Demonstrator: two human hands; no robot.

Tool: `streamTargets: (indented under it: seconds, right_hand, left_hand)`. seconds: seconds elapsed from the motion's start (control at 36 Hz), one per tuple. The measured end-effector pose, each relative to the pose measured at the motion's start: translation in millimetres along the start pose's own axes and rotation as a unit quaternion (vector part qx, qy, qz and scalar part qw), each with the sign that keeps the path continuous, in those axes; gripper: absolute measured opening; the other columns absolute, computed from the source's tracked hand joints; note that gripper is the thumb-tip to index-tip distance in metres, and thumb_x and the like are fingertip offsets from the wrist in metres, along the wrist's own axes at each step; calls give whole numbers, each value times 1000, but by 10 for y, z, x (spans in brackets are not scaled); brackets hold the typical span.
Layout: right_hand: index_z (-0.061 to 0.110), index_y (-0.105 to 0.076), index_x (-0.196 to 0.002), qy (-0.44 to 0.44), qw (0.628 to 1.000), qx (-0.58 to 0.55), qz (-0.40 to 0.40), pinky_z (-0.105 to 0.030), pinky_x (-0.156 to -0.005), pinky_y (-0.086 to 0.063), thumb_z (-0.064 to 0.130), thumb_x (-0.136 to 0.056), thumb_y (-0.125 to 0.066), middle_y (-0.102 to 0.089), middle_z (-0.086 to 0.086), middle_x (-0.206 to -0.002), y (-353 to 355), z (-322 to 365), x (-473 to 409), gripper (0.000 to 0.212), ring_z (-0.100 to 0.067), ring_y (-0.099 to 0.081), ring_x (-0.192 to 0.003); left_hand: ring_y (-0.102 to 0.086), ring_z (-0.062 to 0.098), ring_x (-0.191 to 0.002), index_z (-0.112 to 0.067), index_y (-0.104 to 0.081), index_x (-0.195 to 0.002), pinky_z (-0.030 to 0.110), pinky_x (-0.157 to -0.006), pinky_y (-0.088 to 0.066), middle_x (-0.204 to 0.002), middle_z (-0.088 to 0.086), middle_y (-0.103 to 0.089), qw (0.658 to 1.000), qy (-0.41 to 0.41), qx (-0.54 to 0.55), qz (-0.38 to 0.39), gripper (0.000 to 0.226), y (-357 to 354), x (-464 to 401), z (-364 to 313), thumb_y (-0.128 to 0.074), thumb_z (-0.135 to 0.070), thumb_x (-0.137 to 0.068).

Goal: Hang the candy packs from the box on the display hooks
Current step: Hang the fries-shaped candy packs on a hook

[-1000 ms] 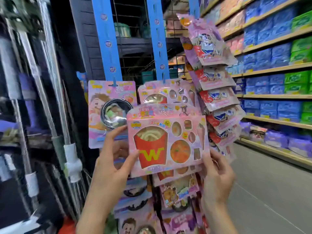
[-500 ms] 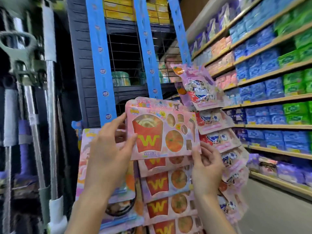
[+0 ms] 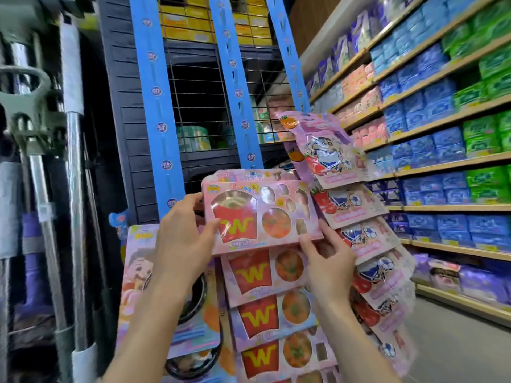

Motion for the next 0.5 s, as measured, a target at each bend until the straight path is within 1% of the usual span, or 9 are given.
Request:
streamTargets:
  seconds: [0.06, 0.17, 0.22, 0.28, 0.31, 0.39, 0.44, 0.5]
  right_hand:
    - [21, -59, -138, 10, 1000, 1, -6, -42, -104, -51, 18, -88, -75, -63, 3, -132, -17, 22, -28, 52, -15, -61, -121]
    - [20, -61, -135, 32, 999, 19, -23, -39, -106, -49, 18, -88, -76, -62, 6, -127, -49, 80, -93, 49, -14, -59, -120]
    - [19, -62, -134, 40, 998, 26, -30, -33, -104, -50, 18, -88, -76, -62, 5, -125, -71, 106, -132, 48, -13, -59, -118]
    - [18, -63, -133, 46, 998, 33, -35, -26, -97, -49, 18, -87, -77, -63, 5, -123, -93, 128, -169, 48, -13, -60, -115]
    - [17, -64, -132, 49, 997, 41, -37, -25, -94, -49, 18, -86, -77, -63, 4, -122, -104, 136, -187, 48, -13, -60, -113]
    - [16, -65, -131, 48, 997, 56, -38, -26, -92, -51, 18, -85, -79, -63, 2, -119, -114, 135, -229, 48, -15, -61, -110]
    - [16, -65, -131, 46, 996, 61, -40, -29, -93, -52, 18, -85, -78, -63, 0, -119, -104, 136, -249, 47, -16, -61, -111]
    - [14, -65, -130, 47, 996, 67, -40, -31, -97, -52, 19, -86, -78, -63, -1, -121, -91, 141, -264, 47, -17, -61, -113]
  left_hand:
    - [-65, 13, -92, -25, -61, -126, 30, -77, -48, -108, -6, -68, 1000, -4, -5, -5, 40, -35, -48, 4, -73, -19, -88]
    - [-66, 18, -97, -25, -61, -130, 39, -86, -54, -104, -5, -68, 1000, 0, 7, -6, 43, -60, -131, 3, -71, -18, -89]
    - [-66, 21, -99, -26, -61, -130, 44, -88, -54, -102, -4, -69, 1000, -5, 5, -9, 42, -67, -170, 1, -71, -20, -89]
    - [-66, 23, -100, -29, -62, -129, 47, -88, -54, -103, -3, -71, 1000, -13, 1, -10, 41, -79, -205, -3, -70, -21, -90]
    - [-66, 24, -99, -30, -62, -128, 47, -88, -54, -103, -1, -71, 1000, -15, -3, -7, 40, -90, -220, -3, -69, -21, -90]
    - [-65, 26, -100, -35, -62, -129, 48, -88, -54, -103, 2, -70, 1000, -14, -16, 10, 40, -123, -259, 17, -67, -22, -91]
    - [-64, 28, -102, -39, -60, -130, 50, -89, -54, -104, 2, -70, 1000, -9, -18, 20, 42, -135, -275, 26, -67, -24, -91]
    - [-64, 27, -100, -39, -61, -131, 48, -88, -54, -103, 2, -70, 1000, -1, -11, 28, 42, -139, -277, 25, -66, -23, -92]
Point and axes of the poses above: each hand's wrist, its own x-axis away from the middle knuckle, its own y-axis out of the back of the hand, z = x × y, the point moved 5 cm from there along -x, towards the middle knuckle
